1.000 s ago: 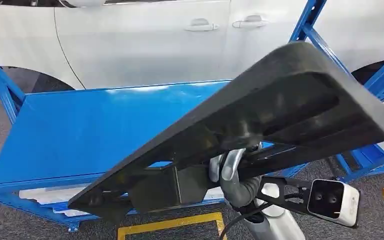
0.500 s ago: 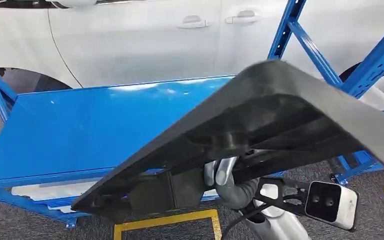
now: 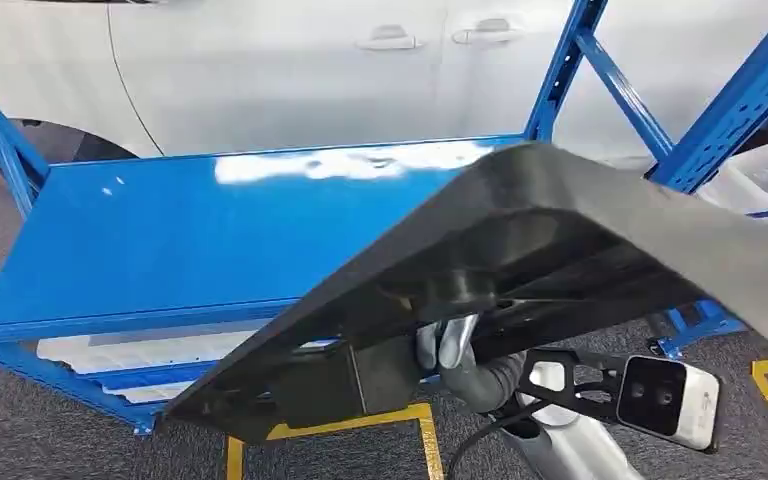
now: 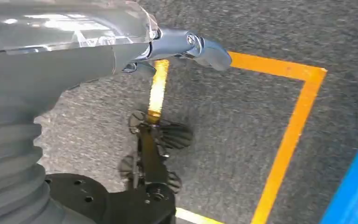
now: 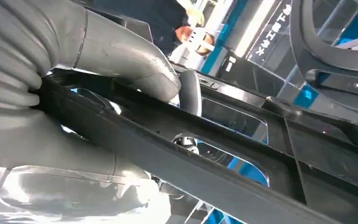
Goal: Take the parts from the cabinet and place them on the table.
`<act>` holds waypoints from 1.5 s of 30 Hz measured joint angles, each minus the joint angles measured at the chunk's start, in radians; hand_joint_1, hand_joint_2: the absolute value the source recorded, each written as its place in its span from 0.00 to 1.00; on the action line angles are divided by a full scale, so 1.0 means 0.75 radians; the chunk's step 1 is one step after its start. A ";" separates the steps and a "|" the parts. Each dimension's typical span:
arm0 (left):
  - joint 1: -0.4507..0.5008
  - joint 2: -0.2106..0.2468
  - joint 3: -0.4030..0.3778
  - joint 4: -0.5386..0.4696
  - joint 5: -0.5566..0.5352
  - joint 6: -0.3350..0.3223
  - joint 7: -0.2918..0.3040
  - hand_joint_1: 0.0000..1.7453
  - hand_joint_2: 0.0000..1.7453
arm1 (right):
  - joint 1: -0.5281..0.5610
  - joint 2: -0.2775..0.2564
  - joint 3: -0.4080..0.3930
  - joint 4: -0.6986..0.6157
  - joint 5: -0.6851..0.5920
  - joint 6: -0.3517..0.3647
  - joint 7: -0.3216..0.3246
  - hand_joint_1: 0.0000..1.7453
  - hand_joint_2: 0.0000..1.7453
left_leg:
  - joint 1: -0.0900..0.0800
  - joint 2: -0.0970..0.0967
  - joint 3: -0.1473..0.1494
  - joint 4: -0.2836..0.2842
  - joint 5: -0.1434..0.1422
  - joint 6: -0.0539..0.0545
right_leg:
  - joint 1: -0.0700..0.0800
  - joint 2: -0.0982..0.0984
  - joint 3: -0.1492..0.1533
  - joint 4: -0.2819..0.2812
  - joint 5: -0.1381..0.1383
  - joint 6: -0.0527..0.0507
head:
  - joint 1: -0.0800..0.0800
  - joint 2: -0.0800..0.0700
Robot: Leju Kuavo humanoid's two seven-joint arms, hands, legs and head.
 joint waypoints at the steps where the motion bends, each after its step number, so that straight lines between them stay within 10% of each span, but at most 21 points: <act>1: -0.001 -0.002 0.000 0.000 0.000 0.000 0.001 0.00 1.00 | -0.007 -0.008 0.000 0.003 -0.005 0.000 -0.002 1.00 1.00 | 0.005 0.000 -0.017 0.004 0.010 -0.005 | -0.006 0.000 0.041 -0.038 0.034 0.006 | 0.000 0.000; 4: -0.002 -0.006 -0.001 0.000 0.000 0.001 0.002 0.00 1.00 | -0.044 -0.025 0.000 0.010 -0.032 -0.001 -0.001 1.00 1.00 | 0.018 0.000 -0.050 0.018 0.031 -0.031 | -0.023 0.000 0.268 -0.357 0.117 0.023 | 0.000 0.000; 9: 0.001 -0.009 -0.003 0.000 0.000 0.001 -0.001 0.00 1.00 | -0.104 -0.040 0.000 0.025 -0.083 -0.029 0.023 1.00 1.00 | 0.018 -0.005 -0.066 -0.002 0.081 -0.086 | 0.000 0.014 0.259 -0.406 0.132 -0.054 | 0.000 0.000; 14: -0.001 -0.013 -0.004 0.000 0.000 0.001 -0.007 0.00 1.00 | -0.150 -0.051 0.019 0.036 -0.121 -0.065 0.026 1.00 1.00 | 0.015 -0.004 -0.175 0.373 -0.221 -0.082 | 0.019 0.001 0.181 -0.410 0.202 -0.101 | 0.000 0.000; 16: -0.001 -0.013 -0.004 0.000 0.000 0.001 -0.008 0.00 1.00 | -0.157 -0.056 0.024 0.039 -0.130 -0.069 0.026 1.00 1.00 | 0.007 -0.004 -0.147 0.413 -0.188 -0.073 | 0.033 0.001 0.144 -0.404 0.226 -0.104 | 0.000 0.000; 18: -0.002 -0.013 -0.004 0.000 0.000 0.002 -0.010 0.00 1.00 | -0.171 -0.060 0.031 0.039 -0.136 -0.070 0.026 1.00 1.00 | -0.008 -0.005 -0.019 0.253 -0.101 -0.046 | 0.045 0.001 0.108 -0.396 0.249 -0.104 | 0.000 0.000; 20: -0.006 -0.006 -0.004 0.002 0.000 0.003 -0.015 0.00 1.00 | -0.186 -0.063 0.038 0.037 -0.136 -0.073 0.026 1.00 1.00 | -0.029 -0.003 0.143 0.023 -0.136 -0.007 | 0.057 0.001 0.087 -0.390 0.268 -0.099 | 0.000 0.000; 21: -0.007 -0.007 -0.004 0.002 0.000 0.002 -0.017 0.00 1.00 | -0.191 -0.065 0.041 0.036 -0.136 -0.073 0.026 1.00 1.00 | -0.027 -0.001 0.149 0.004 -0.131 -0.017 | 0.051 -0.003 0.087 -0.392 0.280 -0.093 | 0.000 0.000; 25: -0.004 -0.012 -0.004 0.002 0.000 0.003 -0.018 0.00 1.00 | -0.199 -0.071 0.049 0.032 -0.137 -0.077 0.022 1.00 1.00 | -0.021 0.008 0.123 -0.028 -0.074 0.005 | 0.040 -0.002 0.077 -0.392 0.299 -0.062 | 0.000 0.000; 29: -0.004 -0.011 -0.003 0.002 0.000 0.003 -0.019 0.00 1.00 | -0.200 -0.075 0.062 0.031 -0.132 -0.069 0.010 1.00 1.00 | -0.019 0.009 0.047 -0.030 -0.009 0.015 | 0.015 0.000 -0.018 -0.071 0.021 -0.023 | 0.000 0.000; 31: -0.004 -0.011 -0.003 0.002 0.000 0.003 -0.019 0.00 1.00 | -0.199 -0.076 0.067 0.032 -0.131 -0.069 0.008 1.00 1.00 | -0.015 0.010 0.005 -0.025 0.020 0.007 | 0.000 0.000 -0.003 0.001 0.044 -0.007 | 0.000 0.000; 34: -0.005 -0.011 -0.003 0.002 0.000 0.003 -0.019 0.00 1.00 | -0.203 -0.075 0.074 0.032 -0.119 -0.071 0.006 1.00 1.00 | -0.001 0.009 -0.053 -0.006 0.053 -0.015 | -0.018 -0.002 0.199 -0.243 0.157 0.010 | 0.000 0.000; 36: -0.005 -0.010 -0.004 0.002 0.000 0.003 -0.020 0.00 1.00 | -0.211 -0.074 0.081 0.033 -0.111 -0.071 0.005 1.00 1.00 | -0.003 0.007 -0.074 0.012 0.068 -0.035 | -0.006 0.009 0.302 -0.412 0.091 -0.010 | -0.001 0.000; 40: -0.002 -0.010 -0.004 0.003 0.000 0.003 -0.021 0.00 1.00 | -0.210 -0.072 0.087 0.038 -0.110 -0.072 0.003 1.00 1.00 | 0.006 0.005 -0.084 0.001 0.101 -0.075 | -0.010 0.005 0.268 -0.412 0.128 -0.064 | 0.000 0.000; 43: -0.002 -0.011 -0.005 0.003 0.000 0.001 -0.021 0.00 1.00 | -0.208 -0.067 0.090 0.041 -0.091 -0.068 -0.005 1.00 1.00 | 0.007 0.003 -0.158 0.212 -0.114 -0.076 | 0.001 0.000 0.224 -0.413 0.167 -0.091 | 0.000 0.000; 45: -0.002 -0.010 -0.005 0.003 0.000 -0.004 -0.019 0.00 1.00 | -0.205 -0.064 0.092 0.043 -0.085 -0.068 -0.005 1.00 1.00 | 0.006 0.003 -0.200 0.395 -0.177 -0.080 | 0.011 0.000 0.192 -0.411 0.192 -0.095 | 0.000 0.000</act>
